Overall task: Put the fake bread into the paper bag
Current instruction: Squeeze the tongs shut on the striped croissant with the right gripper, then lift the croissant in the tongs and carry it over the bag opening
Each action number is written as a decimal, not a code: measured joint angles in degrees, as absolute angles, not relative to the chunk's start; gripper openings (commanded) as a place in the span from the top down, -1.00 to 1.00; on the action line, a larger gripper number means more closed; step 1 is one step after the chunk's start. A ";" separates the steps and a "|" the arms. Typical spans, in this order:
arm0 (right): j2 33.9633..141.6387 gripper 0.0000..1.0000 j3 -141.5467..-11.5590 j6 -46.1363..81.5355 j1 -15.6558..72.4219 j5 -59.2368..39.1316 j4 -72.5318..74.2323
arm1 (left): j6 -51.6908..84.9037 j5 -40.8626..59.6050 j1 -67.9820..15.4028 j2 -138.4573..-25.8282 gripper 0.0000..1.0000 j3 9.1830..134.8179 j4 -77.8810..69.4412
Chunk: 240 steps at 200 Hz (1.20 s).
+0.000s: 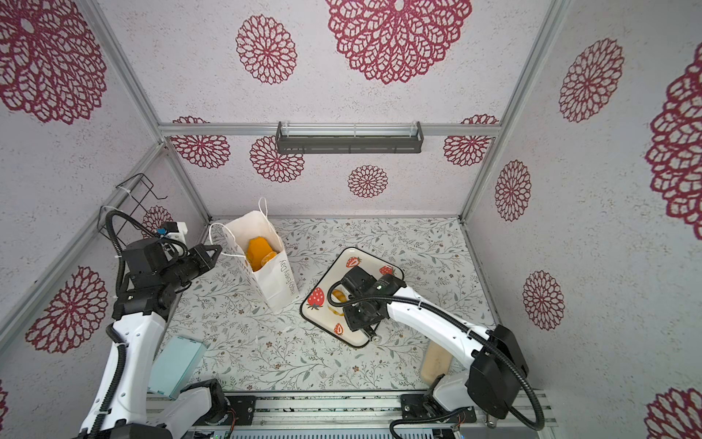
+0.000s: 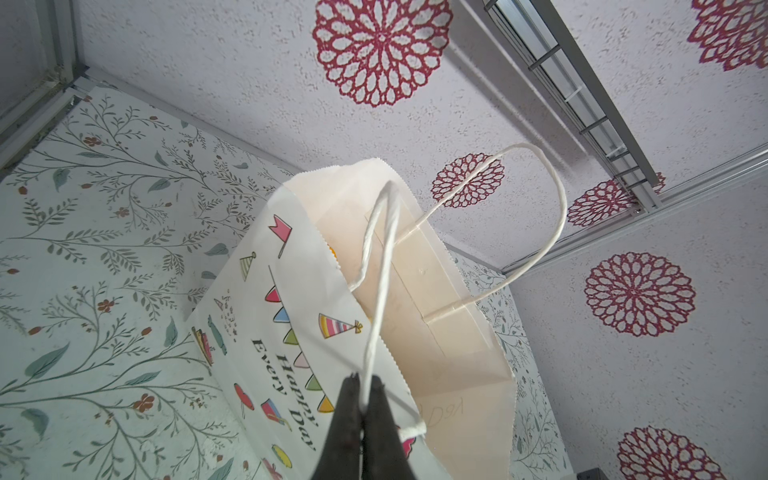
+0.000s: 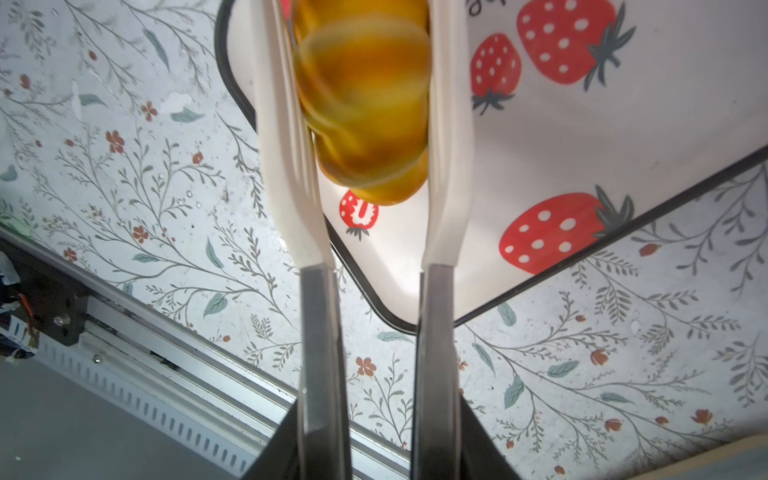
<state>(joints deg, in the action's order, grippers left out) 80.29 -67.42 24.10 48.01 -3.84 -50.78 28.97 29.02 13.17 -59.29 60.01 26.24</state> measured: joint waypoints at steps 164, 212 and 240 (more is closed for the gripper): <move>81.28 0.21 -82.11 23.81 46.87 -1.19 -46.94 | 28.97 28.86 13.17 -59.29 1.00 60.01 26.24; 81.28 0.22 -86.11 23.51 46.87 -1.13 -46.04 | 28.97 28.86 13.17 -59.29 1.00 60.01 26.24; 81.60 0.22 -88.77 22.52 46.87 -1.26 -46.13 | 28.97 28.86 13.17 -59.29 1.00 60.01 26.24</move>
<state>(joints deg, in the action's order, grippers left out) 81.60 -88.77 22.52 46.87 -1.26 -46.13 28.97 28.86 13.17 -59.29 60.01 26.24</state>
